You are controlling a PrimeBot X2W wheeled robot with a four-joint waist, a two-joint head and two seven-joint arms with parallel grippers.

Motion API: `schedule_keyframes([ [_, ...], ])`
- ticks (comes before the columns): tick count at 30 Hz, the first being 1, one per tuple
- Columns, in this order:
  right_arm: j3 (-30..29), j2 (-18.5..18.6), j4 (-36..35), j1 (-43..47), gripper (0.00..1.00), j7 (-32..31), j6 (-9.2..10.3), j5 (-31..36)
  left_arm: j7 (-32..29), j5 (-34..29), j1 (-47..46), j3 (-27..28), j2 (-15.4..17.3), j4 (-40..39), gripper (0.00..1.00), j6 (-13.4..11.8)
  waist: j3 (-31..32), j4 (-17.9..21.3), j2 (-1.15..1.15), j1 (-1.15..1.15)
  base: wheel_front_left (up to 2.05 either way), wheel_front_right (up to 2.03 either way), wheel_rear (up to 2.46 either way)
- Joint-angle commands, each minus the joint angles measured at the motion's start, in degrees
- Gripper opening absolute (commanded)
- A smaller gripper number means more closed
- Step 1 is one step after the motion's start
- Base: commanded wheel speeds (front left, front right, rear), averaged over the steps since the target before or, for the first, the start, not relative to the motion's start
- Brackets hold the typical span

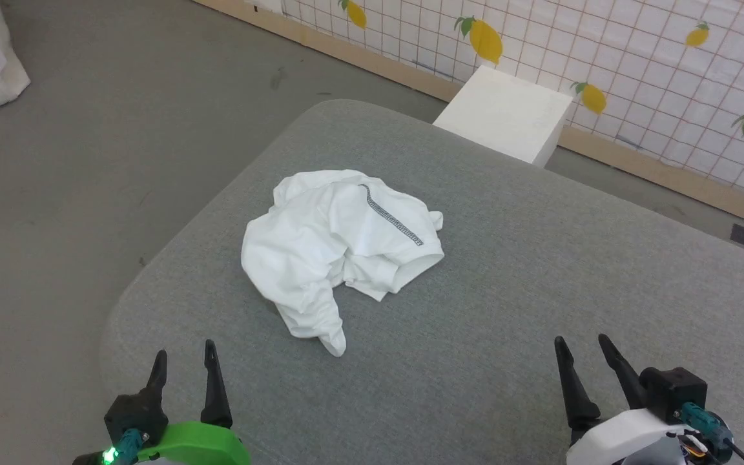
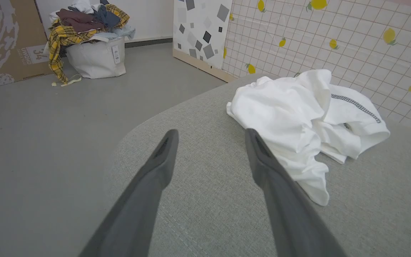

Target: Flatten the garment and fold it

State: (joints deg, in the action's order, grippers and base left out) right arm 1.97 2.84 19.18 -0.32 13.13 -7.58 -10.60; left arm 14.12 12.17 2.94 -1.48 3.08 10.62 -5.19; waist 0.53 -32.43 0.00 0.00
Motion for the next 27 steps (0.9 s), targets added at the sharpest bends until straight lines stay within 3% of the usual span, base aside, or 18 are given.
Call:
schedule_keyframes([
  [1, -0.2, 0.0, 0.3, 0.6, 1.0, 0.4, 0.09, 0.5, 0.6, 0.4, 0.9, 0.0, -0.2, 0.2, 1.0, -0.4, 0.0, -0.6, 0.0, 0.0, 0.0, 0.0, 0.0],
  [11, -1.1, 0.0, -1.5, 0.4, 1.0, -0.4, 0.09, 1.6, 0.9, 0.1, 0.6, 0.0, -0.2, -0.3, 1.0, -0.7, -0.4, -0.7, 0.0, 0.0, 0.0, 0.0, 0.0],
  [16, -1.5, 0.0, -2.7, -0.1, 1.0, -1.0, 0.09, 1.8, 0.2, 1.0, -2.3, -0.3, 0.2, 0.7, 1.0, 1.2, -1.3, 0.3, 0.0, 0.0, 0.0, 0.0, 0.0],
  [23, -1.8, 0.0, -6.1, -1.9, 1.0, -3.3, 0.09, 4.3, -6.6, 6.2, -16.5, 1.3, 2.2, 3.9, 1.0, 4.8, -5.6, 4.0, 0.0, 0.0, 0.0, 0.0, 0.0],
  [27, -2.4, 0.0, -8.7, -2.8, 1.0, -5.1, 0.09, 6.2, -15.0, 10.9, -26.3, 2.5, 3.8, 7.9, 1.0, 7.0, -9.4, 7.2, 0.0, 0.0, 0.0, 0.0, 0.0],
])
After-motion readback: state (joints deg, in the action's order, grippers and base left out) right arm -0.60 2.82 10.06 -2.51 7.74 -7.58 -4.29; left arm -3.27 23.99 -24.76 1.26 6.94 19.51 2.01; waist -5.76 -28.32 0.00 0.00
